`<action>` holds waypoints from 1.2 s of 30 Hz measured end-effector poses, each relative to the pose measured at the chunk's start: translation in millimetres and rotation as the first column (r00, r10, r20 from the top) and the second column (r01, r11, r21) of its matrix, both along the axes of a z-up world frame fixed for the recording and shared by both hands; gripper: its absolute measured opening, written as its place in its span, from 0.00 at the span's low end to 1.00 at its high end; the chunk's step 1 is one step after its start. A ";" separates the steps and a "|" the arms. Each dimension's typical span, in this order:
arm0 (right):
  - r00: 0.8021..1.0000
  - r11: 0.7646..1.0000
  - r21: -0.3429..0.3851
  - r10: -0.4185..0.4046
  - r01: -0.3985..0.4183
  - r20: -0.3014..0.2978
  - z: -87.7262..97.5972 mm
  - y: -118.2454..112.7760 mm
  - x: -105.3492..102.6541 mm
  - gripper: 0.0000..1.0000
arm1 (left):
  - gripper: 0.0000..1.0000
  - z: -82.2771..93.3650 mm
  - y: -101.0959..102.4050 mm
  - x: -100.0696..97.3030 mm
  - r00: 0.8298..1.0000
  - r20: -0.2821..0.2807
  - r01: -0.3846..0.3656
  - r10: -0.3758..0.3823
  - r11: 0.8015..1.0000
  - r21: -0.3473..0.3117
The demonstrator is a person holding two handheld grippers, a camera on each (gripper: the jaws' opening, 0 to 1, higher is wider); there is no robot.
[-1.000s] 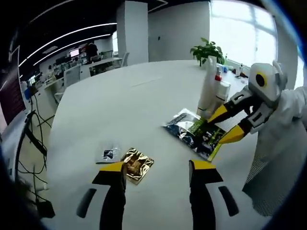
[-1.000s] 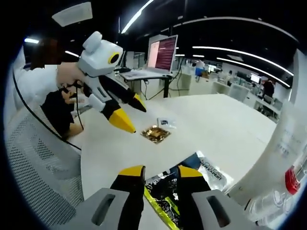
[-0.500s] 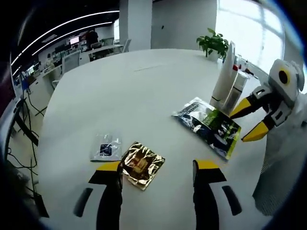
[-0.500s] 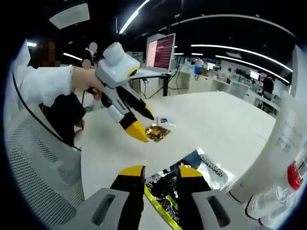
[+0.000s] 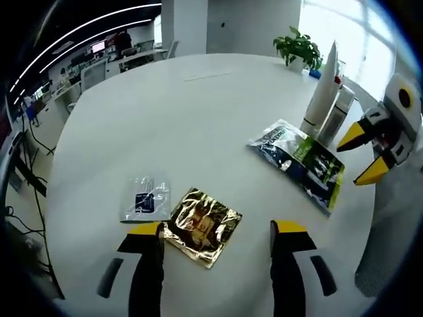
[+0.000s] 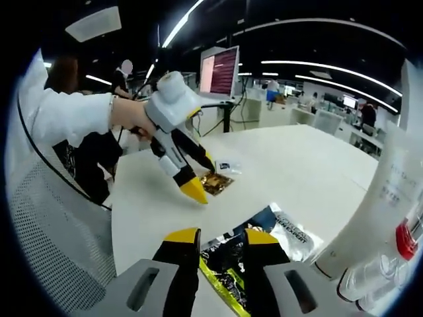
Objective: Arrange the skincare products in the storage area until every visible bottle or jar stands upright without overlapping.
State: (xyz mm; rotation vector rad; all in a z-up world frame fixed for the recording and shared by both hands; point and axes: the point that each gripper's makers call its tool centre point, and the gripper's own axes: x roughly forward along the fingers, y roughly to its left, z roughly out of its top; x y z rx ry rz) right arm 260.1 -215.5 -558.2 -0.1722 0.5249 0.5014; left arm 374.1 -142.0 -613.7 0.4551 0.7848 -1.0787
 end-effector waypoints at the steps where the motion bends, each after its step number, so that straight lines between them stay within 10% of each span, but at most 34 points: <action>1: 1.000 1.000 0.000 0.000 0.000 -0.001 -0.2 -0.1 0.0 0.20 | 0.63 -0.6 -0.1 1.2 1.000 -0.002 0.001 -0.001 1.000 0.001; 13: 1.000 1.000 -0.004 0.002 -0.002 -0.005 -0.7 -0.4 -0.1 0.20 | 0.65 7.4 -2.4 9.7 0.996 0.018 0.085 -0.085 0.996 -0.004; 19: 1.000 1.000 -0.004 0.008 -0.008 -0.012 -2.2 1.4 -1.0 0.20 | 0.66 4.0 -1.7 -7.6 0.942 -0.039 0.336 -0.334 0.940 0.052; 36: 1.000 1.000 -0.006 0.002 -0.002 -0.018 -2.2 -1.2 -1.4 0.19 | 0.63 0.2 16.1 8.2 0.944 -0.110 0.325 -0.311 0.936 0.136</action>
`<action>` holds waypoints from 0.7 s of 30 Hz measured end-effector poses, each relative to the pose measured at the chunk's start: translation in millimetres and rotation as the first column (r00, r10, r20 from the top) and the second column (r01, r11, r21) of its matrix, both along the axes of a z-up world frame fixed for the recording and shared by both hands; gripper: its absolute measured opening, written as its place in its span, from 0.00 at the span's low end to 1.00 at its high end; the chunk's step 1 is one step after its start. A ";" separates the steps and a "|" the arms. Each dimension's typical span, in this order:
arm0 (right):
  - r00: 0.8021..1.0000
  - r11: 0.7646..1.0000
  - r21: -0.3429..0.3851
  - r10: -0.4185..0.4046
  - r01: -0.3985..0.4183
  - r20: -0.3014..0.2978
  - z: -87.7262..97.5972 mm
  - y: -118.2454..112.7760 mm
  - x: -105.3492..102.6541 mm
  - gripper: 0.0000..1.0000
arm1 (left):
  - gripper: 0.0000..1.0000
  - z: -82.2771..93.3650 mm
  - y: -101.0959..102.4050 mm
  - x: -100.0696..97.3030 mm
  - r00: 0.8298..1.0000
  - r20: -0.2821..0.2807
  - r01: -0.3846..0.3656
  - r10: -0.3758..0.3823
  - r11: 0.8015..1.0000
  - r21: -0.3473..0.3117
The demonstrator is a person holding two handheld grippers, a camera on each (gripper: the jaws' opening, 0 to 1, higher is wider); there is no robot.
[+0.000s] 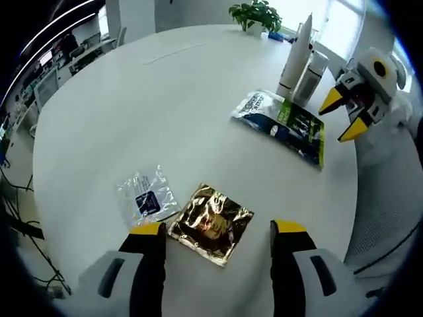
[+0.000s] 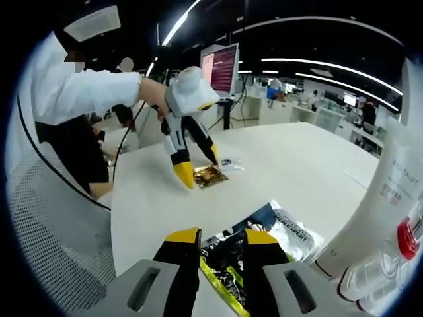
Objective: Arrange the skincare products in the storage area until every visible bottle or jar stands upright without overlapping.
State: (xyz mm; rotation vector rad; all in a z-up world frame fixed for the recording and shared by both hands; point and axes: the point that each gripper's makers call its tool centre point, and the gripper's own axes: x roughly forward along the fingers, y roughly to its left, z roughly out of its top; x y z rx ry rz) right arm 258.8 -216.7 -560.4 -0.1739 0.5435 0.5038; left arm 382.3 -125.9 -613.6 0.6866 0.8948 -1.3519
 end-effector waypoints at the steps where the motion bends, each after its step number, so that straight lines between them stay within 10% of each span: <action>1: 1.000 1.000 0.000 0.001 -0.001 -0.002 -0.5 -0.2 -0.1 0.19 | 0.63 -0.2 -1.0 -0.9 1.000 0.004 0.020 -0.020 1.000 -0.004; 10: 1.000 1.000 0.001 -0.002 0.002 -0.003 -1.4 0.0 0.0 0.19 | 0.55 -3.4 2.1 -4.7 0.980 0.058 0.189 -0.191 0.981 0.050; 21: 1.000 1.000 0.004 -0.009 0.009 0.003 -0.4 -1.2 1.1 0.19 | 0.47 -6.0 0.1 -1.6 0.972 0.087 0.209 -0.217 0.974 0.091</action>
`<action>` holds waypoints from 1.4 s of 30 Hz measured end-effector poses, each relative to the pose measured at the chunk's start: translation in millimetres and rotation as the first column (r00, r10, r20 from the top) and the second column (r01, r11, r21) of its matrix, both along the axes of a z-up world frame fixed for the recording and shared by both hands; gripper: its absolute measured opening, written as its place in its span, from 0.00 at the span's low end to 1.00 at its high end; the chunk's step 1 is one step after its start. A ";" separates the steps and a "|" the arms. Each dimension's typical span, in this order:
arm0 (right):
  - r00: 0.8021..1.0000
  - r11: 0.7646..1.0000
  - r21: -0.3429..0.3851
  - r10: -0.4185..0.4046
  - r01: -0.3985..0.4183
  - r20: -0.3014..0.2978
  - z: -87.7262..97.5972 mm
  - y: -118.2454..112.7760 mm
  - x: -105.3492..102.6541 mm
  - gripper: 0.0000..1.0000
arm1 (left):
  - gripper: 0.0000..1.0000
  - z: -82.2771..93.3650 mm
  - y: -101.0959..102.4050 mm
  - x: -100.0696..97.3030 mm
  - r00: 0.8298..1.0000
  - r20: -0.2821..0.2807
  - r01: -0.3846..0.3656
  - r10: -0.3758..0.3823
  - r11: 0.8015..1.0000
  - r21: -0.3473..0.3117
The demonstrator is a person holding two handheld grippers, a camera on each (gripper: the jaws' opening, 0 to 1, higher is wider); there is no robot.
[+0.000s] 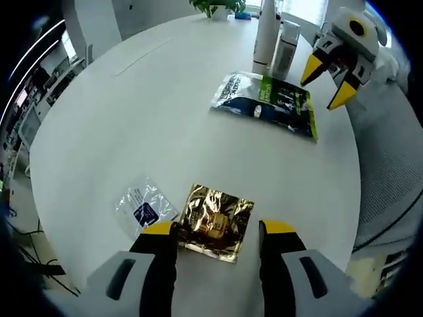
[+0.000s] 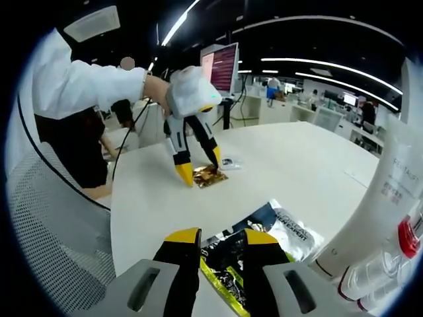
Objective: Arrange the skincare products in the storage area until every visible bottle or jar stands upright without overlapping.
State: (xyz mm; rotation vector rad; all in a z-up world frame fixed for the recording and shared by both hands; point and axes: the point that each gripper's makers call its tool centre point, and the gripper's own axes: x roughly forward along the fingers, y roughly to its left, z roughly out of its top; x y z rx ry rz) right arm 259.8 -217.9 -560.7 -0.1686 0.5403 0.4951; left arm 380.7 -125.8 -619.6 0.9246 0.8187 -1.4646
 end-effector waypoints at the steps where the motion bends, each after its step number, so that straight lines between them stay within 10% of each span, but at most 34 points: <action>1: 1.000 1.000 0.000 -0.002 0.002 0.001 0.3 -0.6 0.1 0.19 | 0.47 1.6 -1.9 -5.1 1.000 0.003 -0.001 0.001 1.000 0.001; 24: 0.998 0.999 -0.035 -0.037 0.039 0.046 10.9 -14.7 5.6 0.21 | 0.40 4.2 -22.7 -49.1 0.998 -0.007 0.055 -0.055 0.998 -0.037; 42: 0.998 0.999 -0.031 -0.040 0.041 0.055 14.2 -16.2 7.2 0.21 | 0.41 -0.7 -51.3 -36.8 0.992 0.003 0.128 -0.128 0.991 -0.033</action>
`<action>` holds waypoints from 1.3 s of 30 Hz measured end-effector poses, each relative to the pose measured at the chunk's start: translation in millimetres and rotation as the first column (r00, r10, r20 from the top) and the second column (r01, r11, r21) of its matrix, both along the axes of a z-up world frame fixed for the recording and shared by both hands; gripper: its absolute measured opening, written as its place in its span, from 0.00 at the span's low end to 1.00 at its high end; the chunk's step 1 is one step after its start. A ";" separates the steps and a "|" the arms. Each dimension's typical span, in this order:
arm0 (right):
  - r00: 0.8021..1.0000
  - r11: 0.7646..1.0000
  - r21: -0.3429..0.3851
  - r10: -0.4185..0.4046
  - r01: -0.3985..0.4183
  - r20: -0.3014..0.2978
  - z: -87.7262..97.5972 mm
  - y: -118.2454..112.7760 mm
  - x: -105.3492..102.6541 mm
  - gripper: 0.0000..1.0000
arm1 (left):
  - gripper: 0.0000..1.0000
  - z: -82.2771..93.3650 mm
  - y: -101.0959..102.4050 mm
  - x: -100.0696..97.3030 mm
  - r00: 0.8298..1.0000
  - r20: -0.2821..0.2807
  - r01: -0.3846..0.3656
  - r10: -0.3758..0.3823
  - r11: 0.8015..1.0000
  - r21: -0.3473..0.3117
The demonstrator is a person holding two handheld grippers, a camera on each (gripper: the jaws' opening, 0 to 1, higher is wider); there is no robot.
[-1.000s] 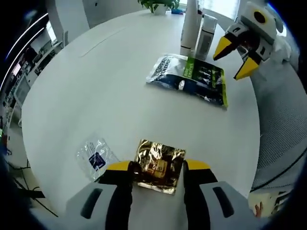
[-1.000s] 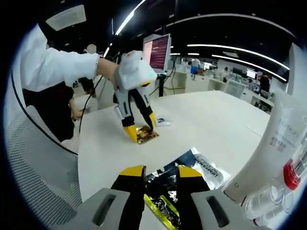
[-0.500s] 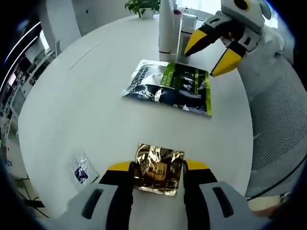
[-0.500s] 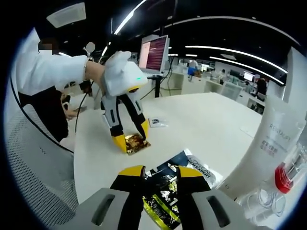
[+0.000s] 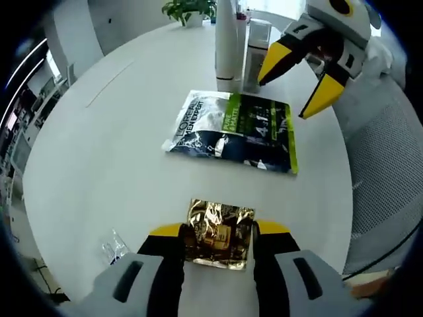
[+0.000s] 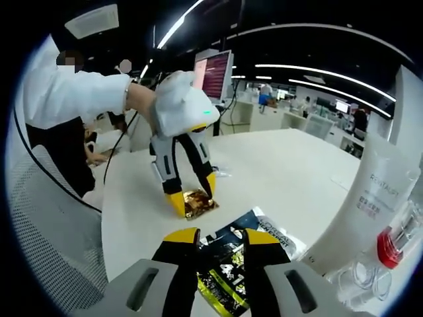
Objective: Arrange the skincare products in the storage area until every visible bottle or jar stands upright without overlapping.
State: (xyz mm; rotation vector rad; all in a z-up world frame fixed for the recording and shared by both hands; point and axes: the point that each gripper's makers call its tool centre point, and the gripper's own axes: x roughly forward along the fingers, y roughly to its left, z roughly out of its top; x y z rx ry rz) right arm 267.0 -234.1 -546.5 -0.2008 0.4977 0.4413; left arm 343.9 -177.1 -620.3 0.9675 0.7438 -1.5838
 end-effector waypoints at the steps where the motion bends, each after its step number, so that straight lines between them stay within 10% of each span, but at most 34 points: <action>1: 1.000 1.000 0.001 0.000 0.000 -0.001 -0.1 0.0 0.1 0.21 | 0.41 -0.4 -1.3 1.6 1.000 0.001 0.003 -0.003 1.000 0.001; 39: 1.000 1.000 -0.002 -0.007 0.007 0.028 10.4 -5.0 4.1 0.24 | 0.48 12.8 -53.3 10.5 0.999 0.029 0.029 -0.028 0.999 -0.035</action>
